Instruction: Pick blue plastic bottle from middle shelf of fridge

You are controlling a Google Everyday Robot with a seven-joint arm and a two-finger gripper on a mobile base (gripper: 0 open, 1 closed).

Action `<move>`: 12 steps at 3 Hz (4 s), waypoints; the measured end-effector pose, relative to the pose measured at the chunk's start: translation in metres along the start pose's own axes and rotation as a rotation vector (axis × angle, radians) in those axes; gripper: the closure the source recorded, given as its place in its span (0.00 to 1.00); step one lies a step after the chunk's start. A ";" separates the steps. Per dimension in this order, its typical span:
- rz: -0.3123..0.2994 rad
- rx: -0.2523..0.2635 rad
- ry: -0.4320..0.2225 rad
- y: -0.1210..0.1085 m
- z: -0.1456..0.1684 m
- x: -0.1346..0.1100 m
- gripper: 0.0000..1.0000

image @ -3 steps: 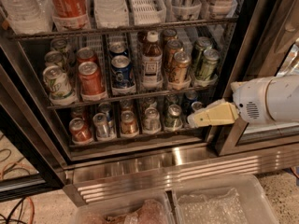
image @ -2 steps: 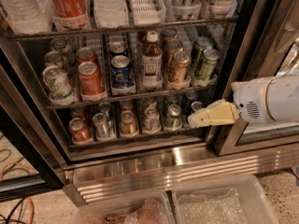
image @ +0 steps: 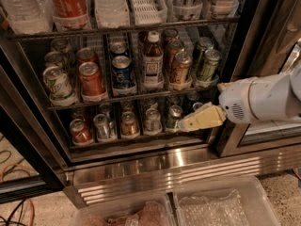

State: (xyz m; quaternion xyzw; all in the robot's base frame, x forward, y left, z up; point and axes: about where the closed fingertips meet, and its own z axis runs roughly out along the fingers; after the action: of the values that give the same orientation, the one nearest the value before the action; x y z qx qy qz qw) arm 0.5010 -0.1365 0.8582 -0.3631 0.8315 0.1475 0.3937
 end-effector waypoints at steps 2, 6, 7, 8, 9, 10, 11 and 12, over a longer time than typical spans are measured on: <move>0.056 0.025 -0.204 0.025 0.038 -0.041 0.00; 0.162 0.027 -0.327 0.071 0.093 -0.056 0.00; 0.214 0.077 -0.354 0.073 0.112 -0.044 0.00; 0.202 0.157 -0.393 0.062 0.127 -0.048 0.00; 0.190 0.264 -0.400 0.046 0.133 -0.053 0.00; 0.192 0.295 -0.411 0.040 0.132 -0.057 0.00; 0.206 0.282 -0.423 0.043 0.133 -0.059 0.00; 0.213 0.276 -0.453 0.047 0.137 -0.066 0.00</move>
Offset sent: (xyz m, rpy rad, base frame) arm 0.0318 0.0930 0.0100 0.2682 -0.2053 -0.0859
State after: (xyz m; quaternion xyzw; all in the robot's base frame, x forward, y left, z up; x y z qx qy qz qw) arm 0.5708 0.0008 0.8179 -0.1745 0.7679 0.1510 0.5975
